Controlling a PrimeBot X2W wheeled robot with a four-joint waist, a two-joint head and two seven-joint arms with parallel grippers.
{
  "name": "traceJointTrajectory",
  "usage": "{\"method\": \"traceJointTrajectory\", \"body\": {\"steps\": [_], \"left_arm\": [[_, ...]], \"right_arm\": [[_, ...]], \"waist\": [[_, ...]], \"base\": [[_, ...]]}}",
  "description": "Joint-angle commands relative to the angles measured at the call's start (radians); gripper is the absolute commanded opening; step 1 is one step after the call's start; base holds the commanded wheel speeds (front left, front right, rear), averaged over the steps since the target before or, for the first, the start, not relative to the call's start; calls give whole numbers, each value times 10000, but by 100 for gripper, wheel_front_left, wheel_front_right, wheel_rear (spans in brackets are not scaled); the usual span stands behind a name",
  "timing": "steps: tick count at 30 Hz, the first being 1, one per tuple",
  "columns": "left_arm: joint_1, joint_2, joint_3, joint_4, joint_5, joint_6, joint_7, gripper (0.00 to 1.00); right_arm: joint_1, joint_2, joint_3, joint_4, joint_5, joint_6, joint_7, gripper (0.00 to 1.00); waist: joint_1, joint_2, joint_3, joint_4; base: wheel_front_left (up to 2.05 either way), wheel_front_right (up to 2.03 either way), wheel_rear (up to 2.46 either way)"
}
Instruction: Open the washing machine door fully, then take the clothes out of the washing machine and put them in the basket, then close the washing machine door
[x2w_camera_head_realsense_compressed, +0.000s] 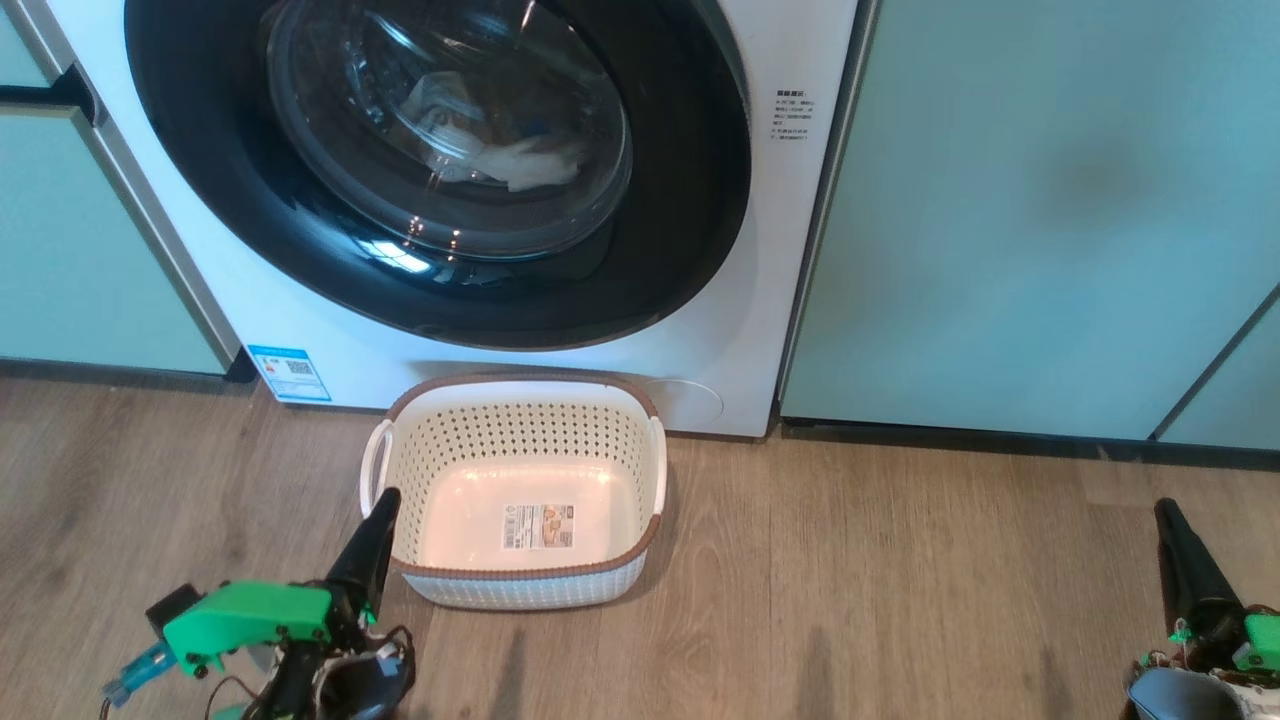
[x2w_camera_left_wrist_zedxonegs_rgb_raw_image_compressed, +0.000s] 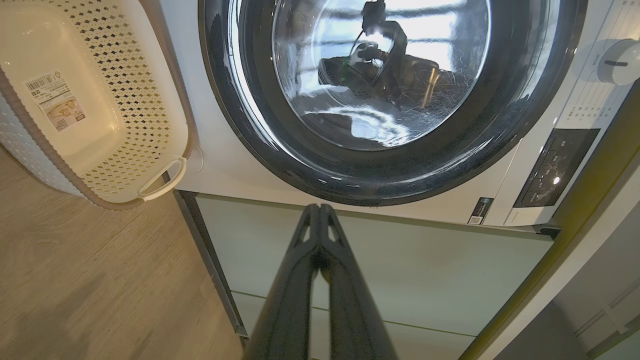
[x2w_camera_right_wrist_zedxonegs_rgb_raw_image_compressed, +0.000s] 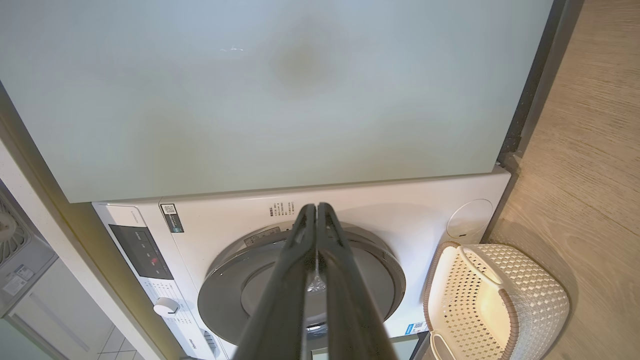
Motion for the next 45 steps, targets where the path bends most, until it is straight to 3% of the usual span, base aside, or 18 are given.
{"method": "traceJointTrajectory", "body": {"steps": [1,45], "left_arm": [[-580,79,309,-320,96,-73,71,0],[-580,78,310,-320,97,-73,72,0]], "right_arm": [[-552,-84,147,-351,-100,-29,64,0],[-552,-84,146,-351,-101,-29,64,0]], "waist": [[0,-1,0,0],[0,-1,0,0]], "base": [[0,0,0],[0,0,0]]}}
